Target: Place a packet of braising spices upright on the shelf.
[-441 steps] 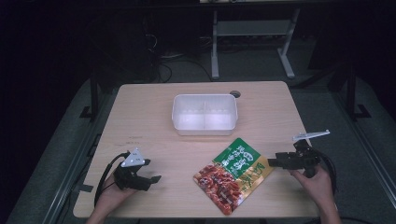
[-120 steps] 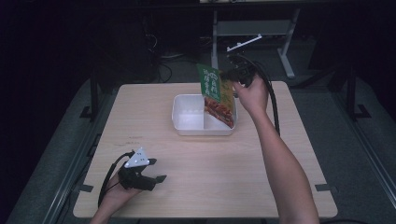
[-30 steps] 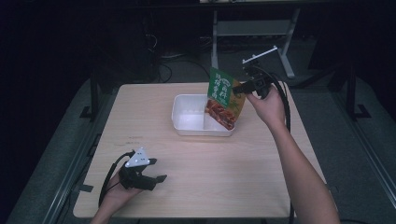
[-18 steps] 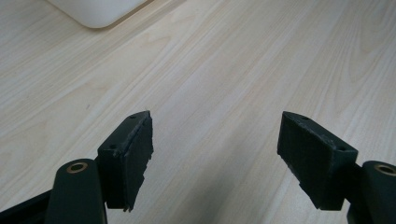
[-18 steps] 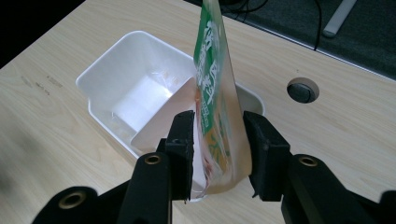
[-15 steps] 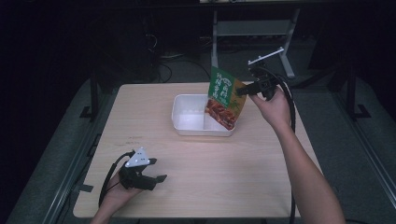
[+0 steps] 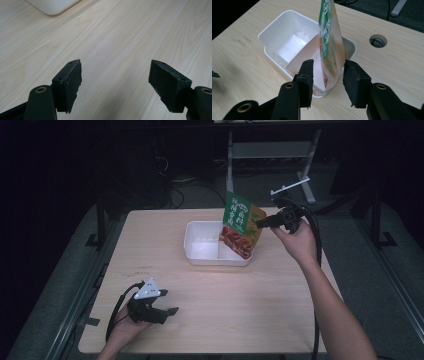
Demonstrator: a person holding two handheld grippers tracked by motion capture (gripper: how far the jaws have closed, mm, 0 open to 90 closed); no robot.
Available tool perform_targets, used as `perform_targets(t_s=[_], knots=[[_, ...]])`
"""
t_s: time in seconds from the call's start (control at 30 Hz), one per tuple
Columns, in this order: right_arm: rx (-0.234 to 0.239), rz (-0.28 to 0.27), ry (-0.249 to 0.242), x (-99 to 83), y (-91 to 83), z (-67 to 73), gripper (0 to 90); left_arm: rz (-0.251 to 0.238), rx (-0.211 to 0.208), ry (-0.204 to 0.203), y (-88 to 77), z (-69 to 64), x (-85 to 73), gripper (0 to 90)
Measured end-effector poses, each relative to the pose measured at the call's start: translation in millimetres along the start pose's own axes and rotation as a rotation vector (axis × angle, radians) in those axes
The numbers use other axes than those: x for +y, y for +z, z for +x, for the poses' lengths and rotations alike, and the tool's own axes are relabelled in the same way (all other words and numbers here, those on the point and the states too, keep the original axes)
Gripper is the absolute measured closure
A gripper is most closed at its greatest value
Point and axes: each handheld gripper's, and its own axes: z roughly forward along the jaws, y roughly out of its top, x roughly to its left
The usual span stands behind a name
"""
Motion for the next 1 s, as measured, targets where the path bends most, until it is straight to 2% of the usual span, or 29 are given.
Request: perform_targets(t_s=[0.37,0.47,0.53,1.0], knots=[[0.041,0.004,0.012,-19.0,-0.3,-2.3,56.8,-0.001,0.003,-0.001,0.0,0.3,-0.2,25.7],[0.054,0.02,0.023,-23.4,0.3,-4.4,55.4,-0.001,0.003,-0.004,0.1,0.3,-0.3,25.7],[0.066,0.009,0.03,-26.6,-0.4,-5.1,55.4,-0.003,0.003,-0.005,-0.1,0.4,-0.4,25.7],[0.095,0.017,0.043,-52.2,2.9,-7.2,53.8,-0.002,0.004,-0.006,0.1,0.7,-0.7,25.7]])
